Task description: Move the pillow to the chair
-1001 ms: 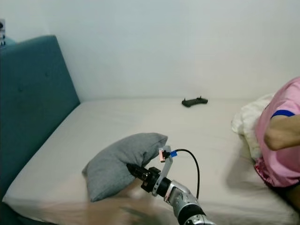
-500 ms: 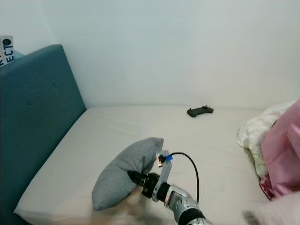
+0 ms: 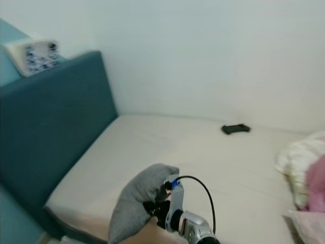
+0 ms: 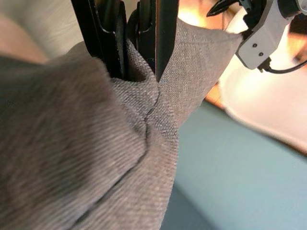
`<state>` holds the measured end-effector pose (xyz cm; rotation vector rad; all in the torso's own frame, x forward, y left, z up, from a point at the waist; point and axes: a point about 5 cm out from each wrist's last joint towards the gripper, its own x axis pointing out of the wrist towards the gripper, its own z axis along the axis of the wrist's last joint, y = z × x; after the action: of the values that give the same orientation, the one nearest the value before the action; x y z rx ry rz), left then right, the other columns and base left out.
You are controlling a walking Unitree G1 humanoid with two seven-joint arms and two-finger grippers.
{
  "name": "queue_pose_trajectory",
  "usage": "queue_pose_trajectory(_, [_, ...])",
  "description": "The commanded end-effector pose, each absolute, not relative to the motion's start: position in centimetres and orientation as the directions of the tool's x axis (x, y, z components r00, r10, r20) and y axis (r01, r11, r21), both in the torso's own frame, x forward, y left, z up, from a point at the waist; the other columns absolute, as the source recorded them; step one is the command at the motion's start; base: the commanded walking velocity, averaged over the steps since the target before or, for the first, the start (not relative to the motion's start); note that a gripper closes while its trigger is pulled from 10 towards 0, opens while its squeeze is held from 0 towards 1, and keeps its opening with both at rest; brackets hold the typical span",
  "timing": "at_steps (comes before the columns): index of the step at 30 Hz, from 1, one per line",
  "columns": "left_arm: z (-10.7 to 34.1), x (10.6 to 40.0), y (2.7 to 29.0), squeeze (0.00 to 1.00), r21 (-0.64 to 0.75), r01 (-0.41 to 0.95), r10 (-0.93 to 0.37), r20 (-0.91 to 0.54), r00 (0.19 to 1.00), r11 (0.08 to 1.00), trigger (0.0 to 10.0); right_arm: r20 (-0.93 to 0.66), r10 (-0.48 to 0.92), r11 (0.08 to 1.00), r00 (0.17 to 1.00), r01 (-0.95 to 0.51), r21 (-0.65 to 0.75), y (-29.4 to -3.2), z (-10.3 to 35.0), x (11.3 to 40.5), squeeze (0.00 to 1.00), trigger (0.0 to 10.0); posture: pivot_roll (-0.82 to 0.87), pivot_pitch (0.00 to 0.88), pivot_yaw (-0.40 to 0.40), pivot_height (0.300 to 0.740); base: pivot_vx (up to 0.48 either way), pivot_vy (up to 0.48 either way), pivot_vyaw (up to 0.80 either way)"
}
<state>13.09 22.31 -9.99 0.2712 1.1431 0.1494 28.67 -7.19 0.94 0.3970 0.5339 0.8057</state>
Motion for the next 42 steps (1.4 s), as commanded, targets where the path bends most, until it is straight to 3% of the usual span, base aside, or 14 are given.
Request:
queue_pose_trajectory(1, [-9.9, 13.2, 22.4, 0.0, 0.292, 0.036, 0.252, -0.875, 0.414, 0.956, 10.0, -0.286, 0.769, 0.625, 0.571, -0.583, 0.518, -6.9, 1.0, 28.6, 0.0, 10.0, -0.01, 0.0, 0.011, 0.74, 0.0, 0.0, 0.59])
queue_pose_trajectory(7, [-10.0, 13.1, 22.3, 0.0, 0.283, 0.042, 0.241, -0.878, 0.414, 0.958, 10.0, -0.314, 0.758, 0.638, 0.572, -0.551, 0.538, -7.4, 0.1, 27.9, 0.0, 10.0, -0.01, 0.0, 0.006, 0.74, 0.0, 0.0, 0.59])
queue_pose_trajectory(15, [-10.2, 12.9, 21.7, 0.0, 0.273, 0.064, 0.224, -0.883, 0.412, 0.96, 10.0, -0.215, 0.834, 0.528, 0.508, -0.622, 0.578, -6.2, 0.7, 27.5, 0.0, 10.0, -0.02, 0.001, -0.001, 0.74, 0.0, 0.0, 0.59])
queue_pose_trajectory(29, [-10.2, 12.9, 21.7, 0.0, 0.268, 0.102, 0.203, -0.886, 0.417, 0.958, 10.0, -0.204, 0.895, 0.437, 0.396, -0.688, 0.579, -4.6, 0.5, 26.4, 0.0, 10.0, -0.01, 0.0, -0.006, 0.74, 0.0, 0.0, 0.59])
queue_pose_trajectory(33, [-10.1, 13.1, 21.7, 0.0, 0.303, 0.147, 0.213, -0.875, 0.435, 0.942, 10.0, -0.255, 0.883, 0.467, 0.395, -0.681, 0.563, -4.9, -0.1, 26.1, 0.0, 10.0, -0.01, 0.0, -0.007, 0.74, 0.0, 0.0, 0.59])
queue_pose_trajectory(42, [-10.0, 13.4, 21.4, 0.0, 0.336, 0.164, 0.229, -0.857, 0.461, 0.928, 10.0, -0.472, 0.749, 0.66, 0.464, -0.582, 0.475, -7.5, -2.6, 25.0, 0.0, 10.0, -0.01, 0.0, -0.009, 0.74, 0.0, 0.0, 0.59])
